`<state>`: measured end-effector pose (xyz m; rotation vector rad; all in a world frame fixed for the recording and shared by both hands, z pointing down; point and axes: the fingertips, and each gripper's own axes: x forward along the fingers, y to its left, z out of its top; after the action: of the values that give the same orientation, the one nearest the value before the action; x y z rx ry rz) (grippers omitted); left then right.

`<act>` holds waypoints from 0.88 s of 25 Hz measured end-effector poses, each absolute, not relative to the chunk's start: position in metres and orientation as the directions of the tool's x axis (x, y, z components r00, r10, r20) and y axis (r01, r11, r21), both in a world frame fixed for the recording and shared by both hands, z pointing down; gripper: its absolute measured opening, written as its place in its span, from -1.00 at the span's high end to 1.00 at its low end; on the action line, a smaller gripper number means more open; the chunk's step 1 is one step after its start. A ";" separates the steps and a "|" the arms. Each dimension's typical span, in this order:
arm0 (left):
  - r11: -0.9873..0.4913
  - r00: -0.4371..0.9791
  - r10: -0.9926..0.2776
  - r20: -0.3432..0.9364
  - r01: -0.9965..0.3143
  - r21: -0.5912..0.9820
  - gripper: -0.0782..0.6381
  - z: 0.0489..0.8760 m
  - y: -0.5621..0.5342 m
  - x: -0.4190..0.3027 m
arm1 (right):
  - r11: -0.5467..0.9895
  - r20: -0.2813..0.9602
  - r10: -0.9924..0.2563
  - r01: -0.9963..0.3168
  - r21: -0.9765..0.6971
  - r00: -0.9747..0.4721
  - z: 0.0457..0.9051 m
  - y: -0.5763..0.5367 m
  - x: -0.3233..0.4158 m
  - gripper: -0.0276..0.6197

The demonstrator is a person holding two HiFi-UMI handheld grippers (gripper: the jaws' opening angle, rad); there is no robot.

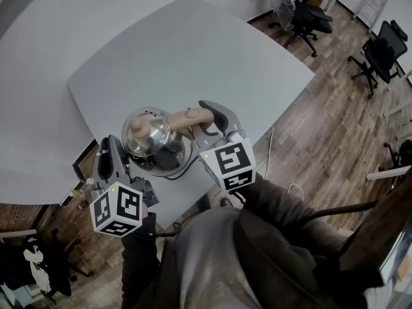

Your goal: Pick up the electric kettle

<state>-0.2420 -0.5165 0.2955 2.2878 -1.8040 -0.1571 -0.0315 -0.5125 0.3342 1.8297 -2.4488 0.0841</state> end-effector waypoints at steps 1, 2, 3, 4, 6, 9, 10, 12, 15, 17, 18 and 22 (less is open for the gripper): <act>-0.221 0.240 -0.969 0.053 -0.945 0.242 0.62 0.295 -0.516 -0.242 | 0.281 0.099 -0.955 -0.960 0.009 -0.279 0.334 -0.512 -0.031 0.57; -0.222 0.241 -0.969 0.052 -0.944 0.243 0.62 0.295 -0.516 -0.242 | 0.279 0.097 -0.956 -0.960 0.013 -0.276 0.334 -0.513 -0.031 0.58; -0.223 0.241 -0.969 0.049 -0.944 0.245 0.62 0.295 -0.517 -0.242 | 0.277 0.094 -0.957 -0.961 0.016 -0.274 0.333 -0.514 -0.030 0.58; -0.223 0.241 -0.969 0.047 -0.943 0.246 0.62 0.295 -0.518 -0.242 | 0.276 0.091 -0.957 -0.961 0.018 -0.274 0.333 -0.516 -0.031 0.58; -0.223 0.240 -0.970 0.043 -0.943 0.246 0.62 0.296 -0.519 -0.243 | 0.278 0.089 -0.957 -0.961 0.018 -0.275 0.333 -0.517 -0.032 0.58; -0.225 0.242 -0.969 0.043 -0.942 0.248 0.62 0.296 -0.518 -0.242 | 0.277 0.092 -0.957 -0.961 0.017 -0.274 0.333 -0.515 -0.033 0.58; -0.226 0.243 -0.969 0.042 -0.942 0.248 0.62 0.295 -0.517 -0.241 | 0.276 0.092 -0.957 -0.961 0.017 -0.274 0.332 -0.514 -0.032 0.58; -0.227 0.244 -0.969 0.043 -0.942 0.249 0.62 0.294 -0.516 -0.240 | 0.276 0.094 -0.957 -0.961 0.017 -0.273 0.330 -0.512 -0.030 0.58; -0.221 0.240 -0.970 0.045 -0.942 0.251 0.62 0.292 -0.513 -0.240 | 0.282 0.096 -0.955 -0.959 0.016 -0.279 0.328 -0.511 -0.031 0.58; -0.215 0.234 -0.971 0.045 -0.944 0.252 0.62 0.290 -0.511 -0.240 | 0.292 0.097 -0.952 -0.956 0.017 -0.289 0.325 -0.510 -0.032 0.58; -0.214 0.232 -0.972 0.045 -0.944 0.253 0.62 0.289 -0.510 -0.240 | 0.295 0.098 -0.951 -0.955 0.018 -0.292 0.323 -0.509 -0.032 0.58; -0.234 0.258 -0.965 0.057 -0.936 0.264 0.62 0.293 -0.512 -0.234 | 0.274 0.115 -0.956 -0.962 0.021 -0.270 0.325 -0.504 -0.026 0.58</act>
<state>-0.2344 -0.5119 0.2928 2.2849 -1.7687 -0.1718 -0.0255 -0.5038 0.3251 1.8304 -2.4214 0.0802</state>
